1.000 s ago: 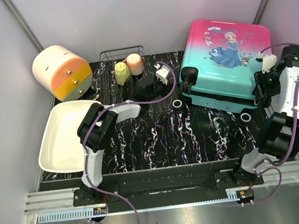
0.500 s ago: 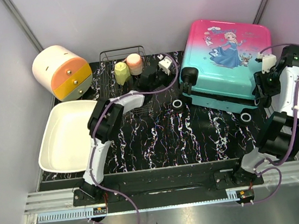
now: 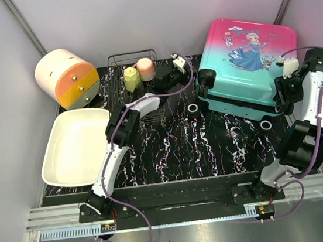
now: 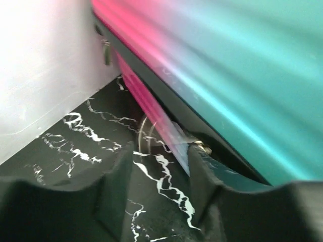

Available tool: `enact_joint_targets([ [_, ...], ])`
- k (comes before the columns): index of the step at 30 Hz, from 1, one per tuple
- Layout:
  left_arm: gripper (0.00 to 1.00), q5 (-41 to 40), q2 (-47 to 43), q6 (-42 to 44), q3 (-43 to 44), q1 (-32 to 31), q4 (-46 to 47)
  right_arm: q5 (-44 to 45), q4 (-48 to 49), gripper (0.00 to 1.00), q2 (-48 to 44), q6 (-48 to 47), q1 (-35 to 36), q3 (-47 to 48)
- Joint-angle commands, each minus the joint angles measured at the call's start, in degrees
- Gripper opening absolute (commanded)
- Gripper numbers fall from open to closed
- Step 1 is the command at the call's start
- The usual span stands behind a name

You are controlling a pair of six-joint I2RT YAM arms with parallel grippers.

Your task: Open, take out, and arrange the luggage

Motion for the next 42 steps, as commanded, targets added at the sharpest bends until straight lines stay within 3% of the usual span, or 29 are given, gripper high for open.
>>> enact_joint_targets([
  [1,0.65,-6.94,-8.60,-1.32,0.38,3.17,11.77,-0.93,-8.85,0.00,1.14,-9.55,-0.30,4.35],
  [2,0.74,-7.11,-10.90,-3.58,-4.69,3.18,11.86,-3.55,-10.43,0.00,1.40,-8.66,-0.39,6.28],
  [6,0.86,-7.03,-22.76,-5.71,-14.66,3.61,4.93,-7.52,-11.85,0.00,0.01,-4.44,1.89,5.60],
  [8,0.99,-6.33,-28.22,-7.46,-17.65,4.23,0.02,-8.94,-11.68,0.00,-1.31,-1.98,2.86,2.89],
  [12,0.99,-4.05,-34.91,-9.14,-18.98,5.37,-16.86,-13.24,-12.82,0.00,-6.14,2.15,5.50,-1.69],
  [13,0.99,-3.17,-36.74,-9.32,-18.37,5.55,-19.49,-13.94,-12.99,0.05,-7.20,3.73,6.29,-2.74],
  [14,0.99,-1.68,-37.28,-9.41,-17.58,5.55,-24.48,-15.34,-13.43,0.14,-8.77,4.44,6.55,-2.93],
  [15,0.99,-0.71,-37.72,-9.67,-16.71,5.55,-26.79,-15.88,-13.35,0.46,-9.40,5.40,6.56,-2.58],
  [17,0.99,2.79,-37.03,-10.90,-11.10,5.46,-35.28,-16.06,-14.31,0.74,-9.67,7.08,6.56,1.27],
  [19,0.99,3.34,-33.80,-13.00,-3.04,5.29,-42.43,-15.89,-15.10,0.90,-9.06,8.13,6.56,8.01],
  [23,0.99,3.26,-31.75,-13.46,0.27,4.15,-52.11,-14.39,-15.55,0.90,-6.16,8.57,5.07,16.22],
  [29,0.99,-2.45,-36.93,-6.16,-7.46,-1.65,-54.05,-11.77,-13.53,0.91,-2.03,8.58,1.55,20.80],
  [35,0.99,-7.38,-37.29,-8.26,-11.51,-6.22,-54.85,-10.70,-10.98,0.88,0.17,5.06,-4.42,21.16],
  [42,0.99,-12.91,-32.38,-9.40,-7.92,-10.44,-54.76,-9.82,-8.78,0.88,-1.14,2.34,-5.66,17.39],
])
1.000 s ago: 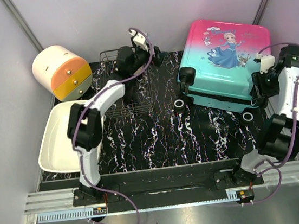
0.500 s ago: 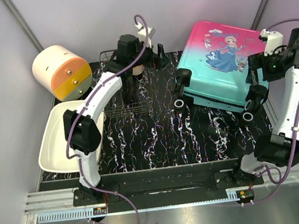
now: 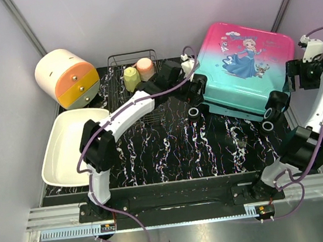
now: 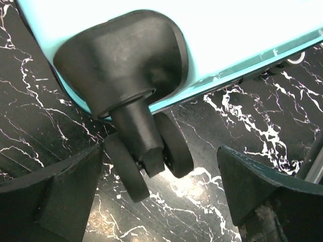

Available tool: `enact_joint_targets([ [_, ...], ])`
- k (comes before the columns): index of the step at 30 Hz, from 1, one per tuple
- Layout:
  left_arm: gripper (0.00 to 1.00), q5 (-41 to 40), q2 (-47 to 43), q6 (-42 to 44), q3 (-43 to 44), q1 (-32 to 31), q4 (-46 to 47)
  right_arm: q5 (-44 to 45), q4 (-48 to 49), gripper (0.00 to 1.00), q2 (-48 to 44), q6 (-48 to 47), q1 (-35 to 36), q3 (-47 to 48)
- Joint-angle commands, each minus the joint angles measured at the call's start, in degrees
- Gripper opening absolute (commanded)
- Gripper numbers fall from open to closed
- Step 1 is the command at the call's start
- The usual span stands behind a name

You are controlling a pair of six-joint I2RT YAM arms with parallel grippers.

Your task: Open, take out, and arrange the luggage

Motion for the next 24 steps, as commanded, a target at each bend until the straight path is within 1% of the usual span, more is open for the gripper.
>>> enact_joint_targets([
  [1,0.95,-6.20,1.79,-1.28,4.59,-0.87,0.47,1.39,3.17,0.88,-3.28,-3.11,0.20,-2.38],
  [3,0.88,-7.70,3.28,-1.63,5.91,-0.96,-0.32,1.83,3.62,0.88,-3.73,-3.63,0.11,-3.00],
  [4,0.77,-9.01,3.64,-1.46,6.26,-0.87,-1.11,2.18,3.62,0.89,-3.99,-3.72,0.11,-3.18],
  [5,0.69,-9.37,3.82,-1.19,6.44,-0.79,-1.38,2.36,3.62,0.88,-4.08,-3.72,0.20,-3.09],
  [7,0.49,-9.38,3.73,-0.31,6.00,-0.08,-1.82,2.45,3.54,0.89,-4.43,-3.81,0.11,-3.35],
  [8,0.31,-9.38,3.65,0.04,5.83,0.18,-2.34,2.45,3.62,0.89,-4.52,-3.90,0.11,-3.53],
  [10,0.19,-9.29,3.64,2.23,5.83,1.23,-4.97,2.62,3.80,0.89,-4.78,-3.90,0.11,-3.79],
  [11,0.09,-9.37,3.30,2.93,5.65,1.76,-5.77,2.71,3.89,0.89,-4.96,-3.90,0.11,-3.97],
  [13,0.01,-9.29,2.51,5.13,4.08,3.95,-7.18,2.54,4.23,0.89,-5.48,-4.34,-0.06,-4.76],
  [16,0.00,-9.03,0.66,10.66,1.70,7.38,-7.27,1.66,4.59,0.89,-6.36,-5.30,-0.33,-6.34],
  [18,0.00,-8.59,0.92,14.34,3.09,9.75,-7.27,0.78,4.59,0.89,-6.89,-6.09,-0.33,-7.48],
  [20,0.00,-7.80,3.36,16.38,6.25,10.81,-7.97,-0.62,4.50,0.89,-7.51,-6.97,-0.50,-8.18],
  [21,0.00,-7.62,4.69,17.34,11.05,11.16,-8.67,-0.89,4.50,0.87,-7.68,-8.11,-0.50,-8.88],
  [22,0.00,-7.18,6.09,17.53,13.97,11.26,-9.98,-0.98,4.50,0.86,-7.77,-8.47,-0.50,-9.33],
  [23,0.00,-6.83,8.98,17.10,16.87,11.26,-10.69,-0.89,4.33,0.85,-7.69,-8.91,-0.50,-9.59],
  [24,0.00,-6.57,10.40,15.00,21.95,11.26,-11.13,-0.72,3.89,0.82,-7.51,-9.08,-0.42,-9.85],
])
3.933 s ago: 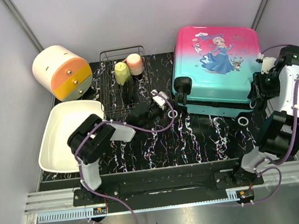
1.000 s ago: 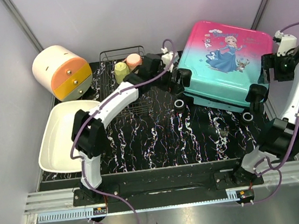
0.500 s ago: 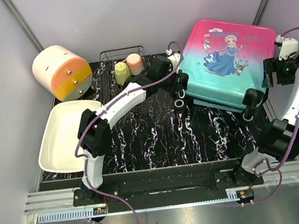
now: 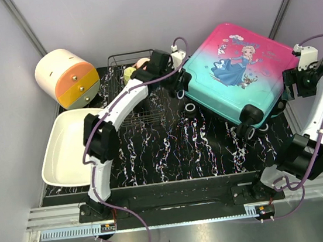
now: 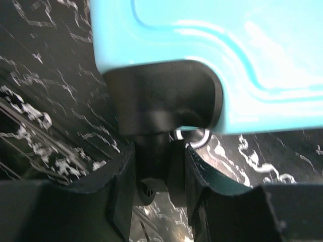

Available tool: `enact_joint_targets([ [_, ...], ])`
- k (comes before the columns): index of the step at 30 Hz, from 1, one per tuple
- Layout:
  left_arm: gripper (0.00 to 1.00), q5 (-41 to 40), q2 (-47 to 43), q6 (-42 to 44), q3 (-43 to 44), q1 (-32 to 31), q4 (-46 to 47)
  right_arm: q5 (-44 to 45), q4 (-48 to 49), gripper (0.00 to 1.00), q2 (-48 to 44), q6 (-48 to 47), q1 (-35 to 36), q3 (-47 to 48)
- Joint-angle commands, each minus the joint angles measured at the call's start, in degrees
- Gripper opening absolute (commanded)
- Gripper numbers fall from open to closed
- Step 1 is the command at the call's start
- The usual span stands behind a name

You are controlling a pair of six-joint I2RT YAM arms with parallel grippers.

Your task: Open, take out, and arrange the luggage

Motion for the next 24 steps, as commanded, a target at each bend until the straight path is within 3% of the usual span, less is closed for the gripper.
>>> enact_joint_targets([
  [1,0.00,-2.81,6.45,3.62,15.56,4.72,-2.37,-1.76,0.19,0.81,-1.54,-3.38,-0.44,-0.59],
  [5,0.00,-4.37,11.29,-2.72,23.40,4.55,-1.77,-5.63,-2.52,0.78,-1.72,-7.23,-2.81,0.81],
  [10,0.00,-8.86,12.35,-3.87,22.70,5.68,8.50,-8.70,-5.70,0.69,-4.43,-14.53,-3.16,-4.01],
  [12,0.40,-6.60,12.09,-3.43,23.85,6.83,10.19,-9.67,-5.26,0.68,-4.97,-16.91,-3.16,-6.46],
  [13,0.55,-1.71,11.13,-3.25,23.24,7.00,12.19,-10.72,-5.08,0.68,-4.88,-17.27,-3.16,-6.65],
  [15,0.79,0.62,5.61,0.33,17.54,6.31,14.84,-11.78,-4.56,0.68,-3.83,-15.96,-3.16,-6.57],
  [18,0.93,2.56,-3.36,4.30,8.76,3.24,16.35,-12.49,-4.03,0.65,0.29,-12.01,-3.16,-4.47],
  [24,0.94,9.66,-18.13,1.25,-11.90,-3.09,14.67,-9.76,2.97,0.57,5.23,-8.92,-3.43,-8.30],
])
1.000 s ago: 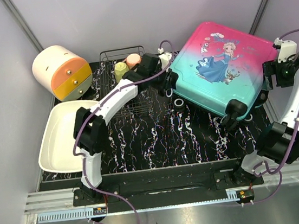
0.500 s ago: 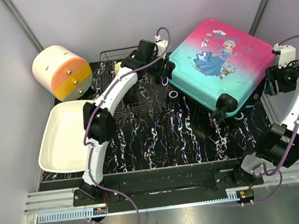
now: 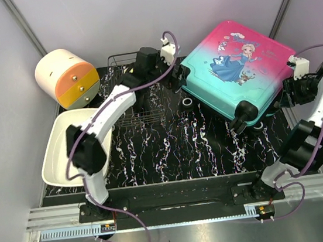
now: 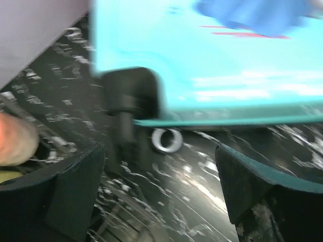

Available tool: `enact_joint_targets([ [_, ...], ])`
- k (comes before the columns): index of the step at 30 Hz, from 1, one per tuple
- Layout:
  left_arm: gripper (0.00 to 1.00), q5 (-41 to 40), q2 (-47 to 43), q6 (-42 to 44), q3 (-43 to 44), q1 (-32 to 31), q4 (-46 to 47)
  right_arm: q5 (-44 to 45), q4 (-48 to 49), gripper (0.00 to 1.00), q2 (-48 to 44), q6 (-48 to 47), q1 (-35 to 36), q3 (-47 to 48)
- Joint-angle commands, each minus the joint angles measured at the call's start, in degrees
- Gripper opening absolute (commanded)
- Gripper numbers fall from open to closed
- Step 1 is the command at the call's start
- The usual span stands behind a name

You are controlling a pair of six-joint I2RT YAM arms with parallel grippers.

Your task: Open, take out, and arrange the luggage

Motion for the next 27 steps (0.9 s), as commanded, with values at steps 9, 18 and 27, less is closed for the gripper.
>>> enact_joint_targets([
  [9,0.93,12.25,-15.50,-2.54,-19.28,-8.19,4.53,-14.86,17.00,0.50,2.19,3.56,2.85,-15.13],
  [18,0.93,10.84,-13.92,-2.80,-17.44,-8.10,1.81,-21.28,25.73,0.57,-5.53,11.56,17.36,-22.79],
  [27,0.94,11.53,-12.43,-3.50,-14.63,-8.01,2.24,-21.99,7.08,0.64,-16.46,-18.71,7.27,-15.42],
])
